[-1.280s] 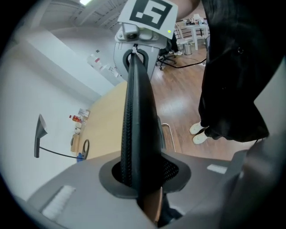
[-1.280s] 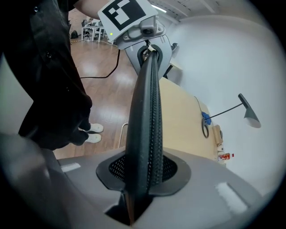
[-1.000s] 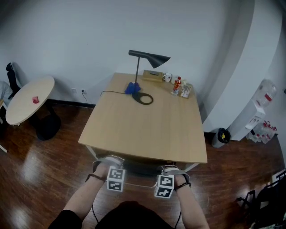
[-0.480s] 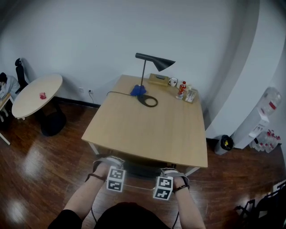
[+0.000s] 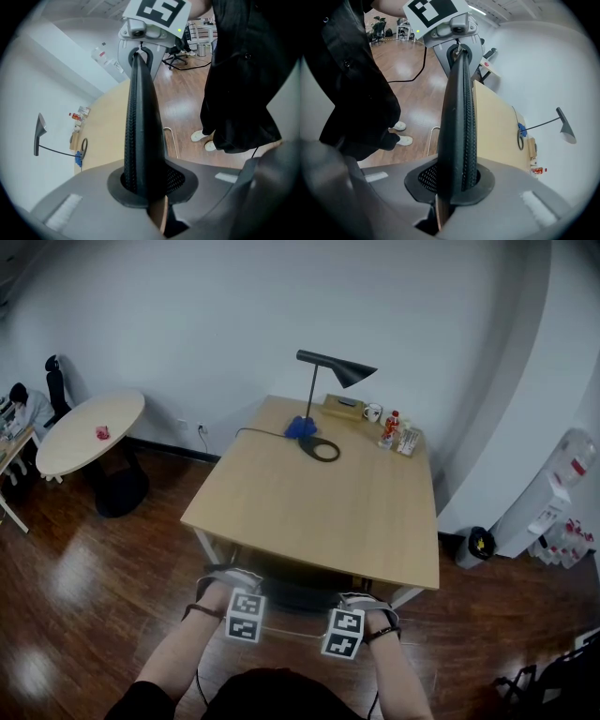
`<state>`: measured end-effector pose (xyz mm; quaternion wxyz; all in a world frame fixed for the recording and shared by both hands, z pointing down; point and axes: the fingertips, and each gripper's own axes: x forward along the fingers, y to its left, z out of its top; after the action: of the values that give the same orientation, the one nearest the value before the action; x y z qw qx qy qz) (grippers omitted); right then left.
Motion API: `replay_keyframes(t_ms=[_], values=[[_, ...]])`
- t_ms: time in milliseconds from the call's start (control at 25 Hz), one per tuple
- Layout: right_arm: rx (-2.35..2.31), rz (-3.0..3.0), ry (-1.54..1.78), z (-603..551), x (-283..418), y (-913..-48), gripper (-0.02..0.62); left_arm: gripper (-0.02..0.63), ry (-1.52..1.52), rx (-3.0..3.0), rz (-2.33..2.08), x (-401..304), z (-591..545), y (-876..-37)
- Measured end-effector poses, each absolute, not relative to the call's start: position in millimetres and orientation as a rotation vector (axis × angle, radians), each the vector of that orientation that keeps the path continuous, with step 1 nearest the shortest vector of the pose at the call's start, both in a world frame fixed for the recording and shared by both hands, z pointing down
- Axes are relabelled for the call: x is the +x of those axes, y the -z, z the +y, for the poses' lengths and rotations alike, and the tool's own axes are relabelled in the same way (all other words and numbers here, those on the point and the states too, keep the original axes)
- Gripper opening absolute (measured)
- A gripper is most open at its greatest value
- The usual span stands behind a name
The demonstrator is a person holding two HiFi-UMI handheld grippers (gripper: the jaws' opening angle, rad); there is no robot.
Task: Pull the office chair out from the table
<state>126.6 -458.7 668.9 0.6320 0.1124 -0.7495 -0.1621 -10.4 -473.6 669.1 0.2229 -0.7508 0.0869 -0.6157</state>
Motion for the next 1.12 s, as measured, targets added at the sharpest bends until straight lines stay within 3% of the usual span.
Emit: replay_keyframes(t_ms=[1120], values=[[0.304,-1.709,0.241,-321.1,114.4,-665.0,0.052,0.041,1.691,-2.088,0.131,-21.4,-343.8,-664.5]])
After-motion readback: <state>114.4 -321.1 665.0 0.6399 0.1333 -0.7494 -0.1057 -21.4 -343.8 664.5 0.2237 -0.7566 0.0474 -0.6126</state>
